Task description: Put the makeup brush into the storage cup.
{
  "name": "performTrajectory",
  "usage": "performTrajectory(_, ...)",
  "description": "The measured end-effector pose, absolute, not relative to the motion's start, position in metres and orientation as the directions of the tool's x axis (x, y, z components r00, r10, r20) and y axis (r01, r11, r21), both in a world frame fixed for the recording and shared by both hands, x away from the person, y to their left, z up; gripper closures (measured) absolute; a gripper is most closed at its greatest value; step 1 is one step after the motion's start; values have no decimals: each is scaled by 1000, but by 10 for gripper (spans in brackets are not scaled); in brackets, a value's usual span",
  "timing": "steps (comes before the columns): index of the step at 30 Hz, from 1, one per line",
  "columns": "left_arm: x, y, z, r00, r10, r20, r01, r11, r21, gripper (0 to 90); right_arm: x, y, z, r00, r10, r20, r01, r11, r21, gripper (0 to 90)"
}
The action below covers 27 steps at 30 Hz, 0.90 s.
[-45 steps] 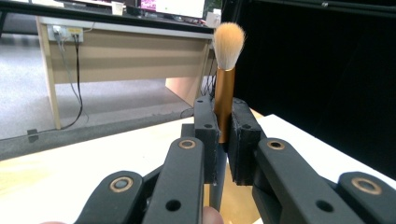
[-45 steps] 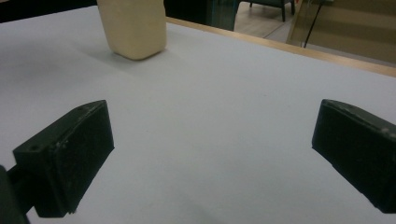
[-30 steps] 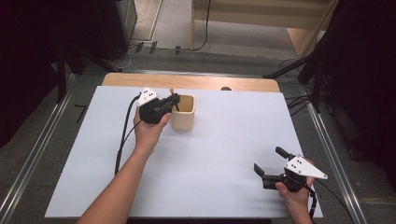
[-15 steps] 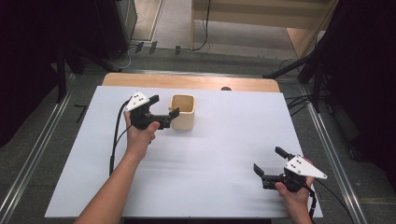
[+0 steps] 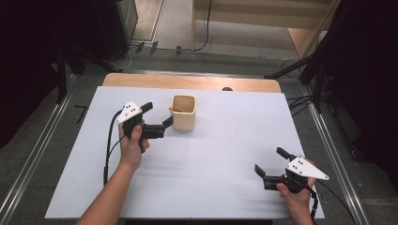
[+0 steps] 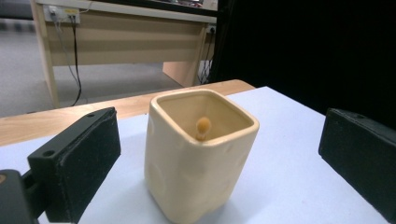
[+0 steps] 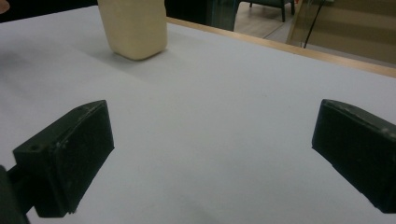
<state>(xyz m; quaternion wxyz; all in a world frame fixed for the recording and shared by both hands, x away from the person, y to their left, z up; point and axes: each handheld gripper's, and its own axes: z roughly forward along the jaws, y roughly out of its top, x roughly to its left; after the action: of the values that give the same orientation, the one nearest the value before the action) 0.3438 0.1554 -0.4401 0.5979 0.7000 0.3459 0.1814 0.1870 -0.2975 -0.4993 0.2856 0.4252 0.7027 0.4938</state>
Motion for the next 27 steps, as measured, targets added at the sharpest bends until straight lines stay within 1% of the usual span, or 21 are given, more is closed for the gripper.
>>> performTrajectory(6,334,161,-444,698,704,-135,258,-70,964,0,187,-297,-499,-474,880,20,316,149,937,0)
performTrajectory(23,305,185,-455,681,721,-125,247,-66,967,0,187,-296,-500,-476,879,21,317,149,937,0)
performTrajectory(27,298,188,-457,686,720,-108,242,-86,966,0,187,-295,-500,-476,879,21,316,149,937,0)
